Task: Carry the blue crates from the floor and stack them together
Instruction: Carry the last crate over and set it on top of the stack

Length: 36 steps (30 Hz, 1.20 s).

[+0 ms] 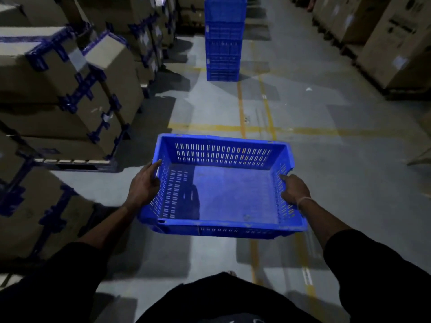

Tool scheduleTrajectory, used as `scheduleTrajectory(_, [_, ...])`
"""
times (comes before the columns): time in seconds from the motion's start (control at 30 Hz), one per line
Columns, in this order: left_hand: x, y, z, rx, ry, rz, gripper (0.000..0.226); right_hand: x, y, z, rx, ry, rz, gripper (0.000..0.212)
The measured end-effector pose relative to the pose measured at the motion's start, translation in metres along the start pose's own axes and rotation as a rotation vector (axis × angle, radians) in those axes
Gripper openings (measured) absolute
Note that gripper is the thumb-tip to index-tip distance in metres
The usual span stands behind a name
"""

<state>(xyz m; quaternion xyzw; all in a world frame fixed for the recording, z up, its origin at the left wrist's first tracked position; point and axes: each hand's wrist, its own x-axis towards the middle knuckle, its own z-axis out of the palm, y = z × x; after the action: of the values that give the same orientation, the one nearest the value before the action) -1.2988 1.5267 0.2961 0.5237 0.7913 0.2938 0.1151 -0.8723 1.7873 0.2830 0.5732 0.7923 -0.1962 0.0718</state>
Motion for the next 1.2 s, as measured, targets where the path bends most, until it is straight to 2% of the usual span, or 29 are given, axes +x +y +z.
scheduleTrajectory(0.27, [0.163,-0.004,0.01,-0.008,0.023,-0.051,0.071,0.144,-0.034,-0.091,-0.024,0.027,-0.044,0.071])
scheduleTrajectory(0.67, [0.464,-0.068,0.032,-0.035,0.023,-0.037,0.062,0.412,-0.111,-0.158,-0.039,0.058,-0.019,0.072])
scheduleTrajectory(0.77, [0.538,-0.081,0.024,-0.035,0.01,0.004,0.067,0.469,-0.137,-0.183,-0.038,0.06,0.015,0.072])
scheduleTrajectory(1.0, [0.689,-0.092,0.007,0.011,0.014,0.041,0.068,0.593,-0.179,-0.229,-0.012,0.051,0.013,0.072])
scheduleTrajectory(1.2, [0.826,-0.103,0.025,0.043,0.013,0.04,0.063,0.726,-0.199,-0.266,-0.014,0.049,-0.004,0.071])
